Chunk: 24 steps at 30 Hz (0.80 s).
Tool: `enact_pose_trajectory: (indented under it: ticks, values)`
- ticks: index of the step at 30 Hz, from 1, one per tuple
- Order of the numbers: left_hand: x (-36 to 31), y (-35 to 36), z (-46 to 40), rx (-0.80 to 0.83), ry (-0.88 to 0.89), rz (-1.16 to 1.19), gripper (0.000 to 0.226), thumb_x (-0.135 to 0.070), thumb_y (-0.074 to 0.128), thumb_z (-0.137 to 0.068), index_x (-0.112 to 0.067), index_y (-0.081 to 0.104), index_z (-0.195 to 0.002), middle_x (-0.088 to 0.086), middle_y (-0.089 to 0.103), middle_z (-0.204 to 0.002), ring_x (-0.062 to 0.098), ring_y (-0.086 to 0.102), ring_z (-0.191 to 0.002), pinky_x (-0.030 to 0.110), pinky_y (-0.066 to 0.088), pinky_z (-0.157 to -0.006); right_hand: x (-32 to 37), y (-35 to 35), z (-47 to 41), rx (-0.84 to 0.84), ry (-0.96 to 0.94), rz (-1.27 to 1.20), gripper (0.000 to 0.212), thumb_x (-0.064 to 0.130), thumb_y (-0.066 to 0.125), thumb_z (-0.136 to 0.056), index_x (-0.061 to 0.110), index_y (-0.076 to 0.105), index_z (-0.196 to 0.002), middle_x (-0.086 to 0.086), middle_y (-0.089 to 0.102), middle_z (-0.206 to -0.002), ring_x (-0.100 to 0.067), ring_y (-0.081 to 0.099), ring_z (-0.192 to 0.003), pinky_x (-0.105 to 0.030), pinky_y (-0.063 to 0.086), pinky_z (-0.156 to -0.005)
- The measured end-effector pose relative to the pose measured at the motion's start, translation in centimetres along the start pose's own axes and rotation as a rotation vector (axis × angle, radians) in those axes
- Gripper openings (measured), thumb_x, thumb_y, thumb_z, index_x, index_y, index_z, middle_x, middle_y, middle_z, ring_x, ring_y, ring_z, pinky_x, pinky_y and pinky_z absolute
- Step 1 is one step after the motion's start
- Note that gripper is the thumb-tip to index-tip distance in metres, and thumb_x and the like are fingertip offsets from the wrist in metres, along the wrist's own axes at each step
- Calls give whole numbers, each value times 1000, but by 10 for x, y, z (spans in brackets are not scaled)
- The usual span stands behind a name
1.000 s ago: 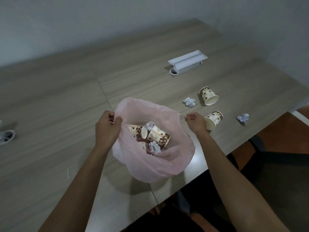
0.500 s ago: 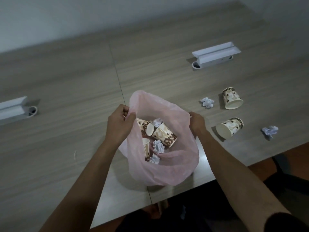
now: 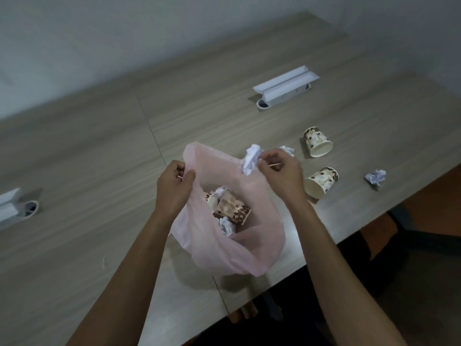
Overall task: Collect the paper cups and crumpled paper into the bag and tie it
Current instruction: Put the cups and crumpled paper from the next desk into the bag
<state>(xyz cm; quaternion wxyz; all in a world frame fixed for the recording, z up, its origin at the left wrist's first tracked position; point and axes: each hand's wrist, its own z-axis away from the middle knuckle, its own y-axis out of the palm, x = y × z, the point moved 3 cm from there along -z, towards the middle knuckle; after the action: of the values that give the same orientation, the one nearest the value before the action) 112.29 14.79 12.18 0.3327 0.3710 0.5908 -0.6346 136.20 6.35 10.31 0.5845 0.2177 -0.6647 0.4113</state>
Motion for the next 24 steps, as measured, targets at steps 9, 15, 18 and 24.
enact_pose_trajectory:
  ticks: [9, 15, 18, 24]
  values:
    - [4, -12, -4, -45, -27, -21, 4, -15, 60, -89, -12, 62, -87, -4, 58, -73, 7, 50, -61, 22, 39, -57, -28, 14, 41, 23, 72, 600, 59, 37, 82, -70, 21, 55, -119, -1, 56, -112, -18, 54, -102, -33, 48, -82]
    - [2, -26, -13, -94, 7, -15, 5, -12, 63, -85, -9, 61, -87, -4, 57, -73, 8, 50, -62, 17, 38, -56, -46, -20, 27, 49, 256, 502, 9, 18, 65, -83, 13, 60, -76, 1, 62, -70, -27, 66, -83, -25, 42, -65]
    - [-3, -34, -17, -145, 54, -27, 8, -10, 65, -82, -9, 61, -88, -4, 58, -75, 4, 52, -63, 14, 40, -56, -15, -38, 16, -141, 108, 352, 7, 18, 66, -84, 15, 61, -80, 15, 53, -64, -7, 56, -62, -15, 32, -53]
    - [-7, -37, -20, -201, 116, -12, 11, -6, 67, -82, -9, 58, -87, -7, 53, -70, 5, 48, -60, 7, 37, -53, 7, -54, 2, -157, 41, 259, 11, 21, 73, -83, 14, 65, -78, 11, 58, -64, -1, 52, -57, -21, 38, -60]
